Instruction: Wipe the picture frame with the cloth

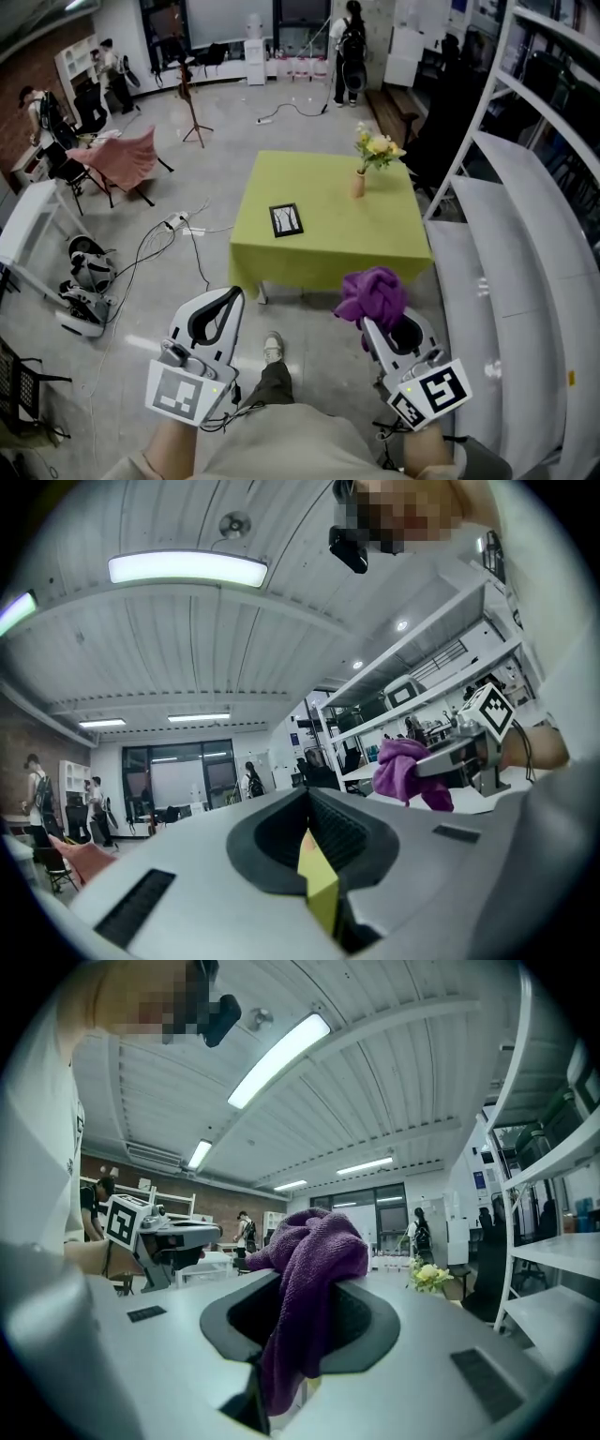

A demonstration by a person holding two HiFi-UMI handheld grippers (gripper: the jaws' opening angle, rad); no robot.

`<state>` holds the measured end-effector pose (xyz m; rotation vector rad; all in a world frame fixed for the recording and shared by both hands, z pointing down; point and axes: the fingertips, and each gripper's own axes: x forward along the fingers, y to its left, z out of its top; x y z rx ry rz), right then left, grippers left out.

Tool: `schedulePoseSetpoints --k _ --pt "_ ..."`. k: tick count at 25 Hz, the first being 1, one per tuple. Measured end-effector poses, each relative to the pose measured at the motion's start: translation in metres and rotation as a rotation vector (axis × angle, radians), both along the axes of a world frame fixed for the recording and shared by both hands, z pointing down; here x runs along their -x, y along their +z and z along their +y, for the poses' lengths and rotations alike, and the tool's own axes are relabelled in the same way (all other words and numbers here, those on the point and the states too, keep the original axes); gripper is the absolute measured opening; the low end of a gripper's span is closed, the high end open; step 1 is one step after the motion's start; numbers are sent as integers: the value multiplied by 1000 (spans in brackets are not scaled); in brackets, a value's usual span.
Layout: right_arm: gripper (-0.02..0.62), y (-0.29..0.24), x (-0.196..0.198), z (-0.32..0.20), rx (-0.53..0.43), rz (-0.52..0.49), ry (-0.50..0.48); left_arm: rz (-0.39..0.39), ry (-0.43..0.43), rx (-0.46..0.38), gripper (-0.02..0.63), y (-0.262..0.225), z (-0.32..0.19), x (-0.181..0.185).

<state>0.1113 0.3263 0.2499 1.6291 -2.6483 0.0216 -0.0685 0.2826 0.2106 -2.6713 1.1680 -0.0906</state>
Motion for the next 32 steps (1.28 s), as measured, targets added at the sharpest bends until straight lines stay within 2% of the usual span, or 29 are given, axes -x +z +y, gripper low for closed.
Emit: schedulePoseSetpoints --k 13,19,26,32 --pt "106 25 11 -120 67 25 -18 13 -21 66 8 30 -120 11" --pt "107 33 14 -188 126 39 -26 11 14 110 8 43 -190 3" --pt "107 50 29 -285 201 58 -15 -12 42 169 8 67 -278 13" --pt "107 80 41 -363 307 65 -34 -24 88 251 8 101 -351 9"
